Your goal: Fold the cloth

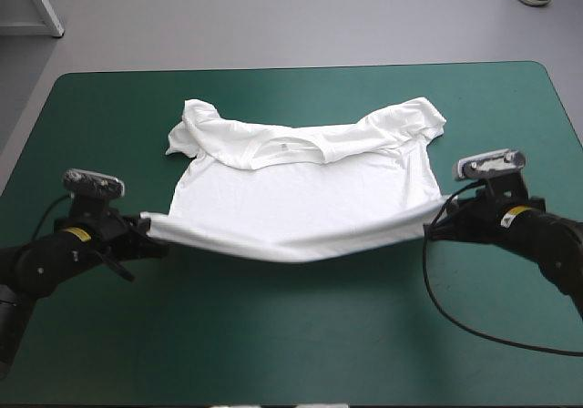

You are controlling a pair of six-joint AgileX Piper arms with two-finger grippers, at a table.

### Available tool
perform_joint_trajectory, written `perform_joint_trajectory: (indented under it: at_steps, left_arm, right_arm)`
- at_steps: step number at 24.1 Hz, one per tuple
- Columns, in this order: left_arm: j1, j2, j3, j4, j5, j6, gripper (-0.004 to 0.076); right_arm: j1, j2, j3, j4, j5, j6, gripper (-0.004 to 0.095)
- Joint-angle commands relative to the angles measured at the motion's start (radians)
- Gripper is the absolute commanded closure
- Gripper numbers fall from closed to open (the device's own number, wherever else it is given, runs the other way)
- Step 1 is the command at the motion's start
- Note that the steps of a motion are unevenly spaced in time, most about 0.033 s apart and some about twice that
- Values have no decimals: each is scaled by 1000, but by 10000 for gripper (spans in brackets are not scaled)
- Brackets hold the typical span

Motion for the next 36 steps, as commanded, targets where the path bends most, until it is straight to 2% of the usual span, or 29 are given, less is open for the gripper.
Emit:
perform_joint_trajectory:
  at_steps: [1,5,8,9,16,19,26,32,36]
  left_arm:
    - [-3,-15,-189,-27,-132,13,705]
    - [-3,4,-398,-24,-237,52,705]
    - [-3,40,-550,-24,-271,70,705]
    - [-3,59,-595,-24,-275,70,705]
    - [-3,295,-1212,-24,-212,114,705]
    - [-3,357,-1391,-16,-214,139,705]
    - [-3,444,-1583,-16,-265,144,705]
    - [-3,476,-1596,-16,-313,144,705]
    - [-3,566,-1596,-28,-345,122,705]
  right_arm:
    - [-1,-15,-191,2,-107,-32,924]
    - [-1,2,-377,-7,-143,-46,925]
    - [-1,32,-509,-23,-177,-72,925]
    - [-1,48,-550,-27,-181,-78,925]
    - [-1,227,-1128,-48,-122,-114,925]
    - [-1,272,-1308,-51,-120,-130,925]
    - [-1,313,-1451,-51,-177,-131,925]
    - [-1,343,-1460,-51,-220,-150,925]
    - [-1,434,-1460,-51,-264,-151,926]
